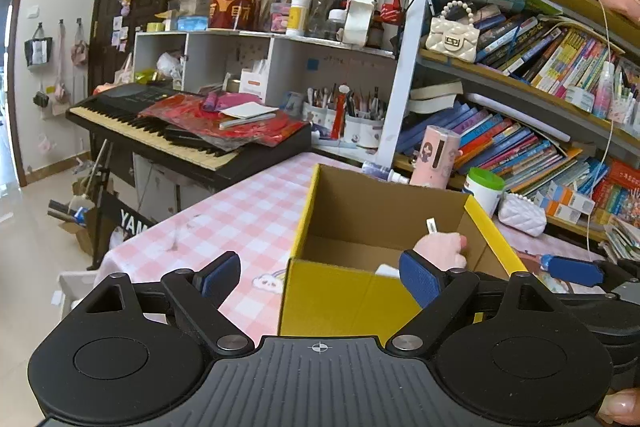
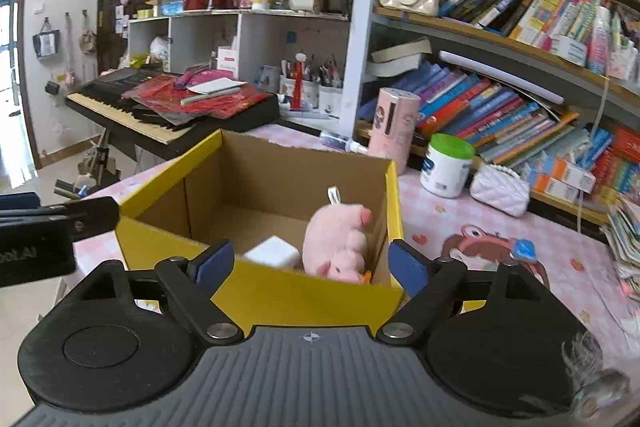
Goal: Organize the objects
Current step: 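Withdraw both tools from the yellow box back over the table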
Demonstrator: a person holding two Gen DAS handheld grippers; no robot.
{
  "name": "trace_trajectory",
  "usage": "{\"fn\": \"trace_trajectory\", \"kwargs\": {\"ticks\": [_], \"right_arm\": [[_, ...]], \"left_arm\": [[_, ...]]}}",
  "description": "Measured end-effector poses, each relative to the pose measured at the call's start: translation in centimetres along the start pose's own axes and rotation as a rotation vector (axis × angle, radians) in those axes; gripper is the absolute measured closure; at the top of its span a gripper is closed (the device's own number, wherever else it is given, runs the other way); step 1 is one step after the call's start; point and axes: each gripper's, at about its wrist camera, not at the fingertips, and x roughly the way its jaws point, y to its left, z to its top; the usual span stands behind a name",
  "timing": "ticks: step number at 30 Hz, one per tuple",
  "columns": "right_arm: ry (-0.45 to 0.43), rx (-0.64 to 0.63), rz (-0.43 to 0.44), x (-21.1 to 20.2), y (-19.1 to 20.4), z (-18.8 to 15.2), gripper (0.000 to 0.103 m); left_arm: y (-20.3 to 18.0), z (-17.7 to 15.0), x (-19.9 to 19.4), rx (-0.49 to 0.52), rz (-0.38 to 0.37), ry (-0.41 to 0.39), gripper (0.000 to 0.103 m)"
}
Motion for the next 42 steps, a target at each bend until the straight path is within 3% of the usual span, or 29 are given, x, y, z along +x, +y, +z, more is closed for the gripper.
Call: {"fn": "trace_trajectory", "kwargs": {"ticks": [9, 23, 42], "right_arm": [[0.062, 0.018, -0.049, -2.8, 1.3, -2.5, 0.017], [0.163, 0.08, -0.14, -5.6, 1.3, -6.3, 0.013], [0.21, 0.142, -0.239, -9.6, -0.1, -9.5, 0.011]], "left_arm": [[1.7, -1.8, -2.5, -0.015, 0.002, 0.045, 0.014], [1.8, -4.5, -4.1, 0.051, -0.011, 0.181, 0.014], [-0.8, -6.9, -5.6, 0.136, -0.12, 0.262, 0.014]]}}
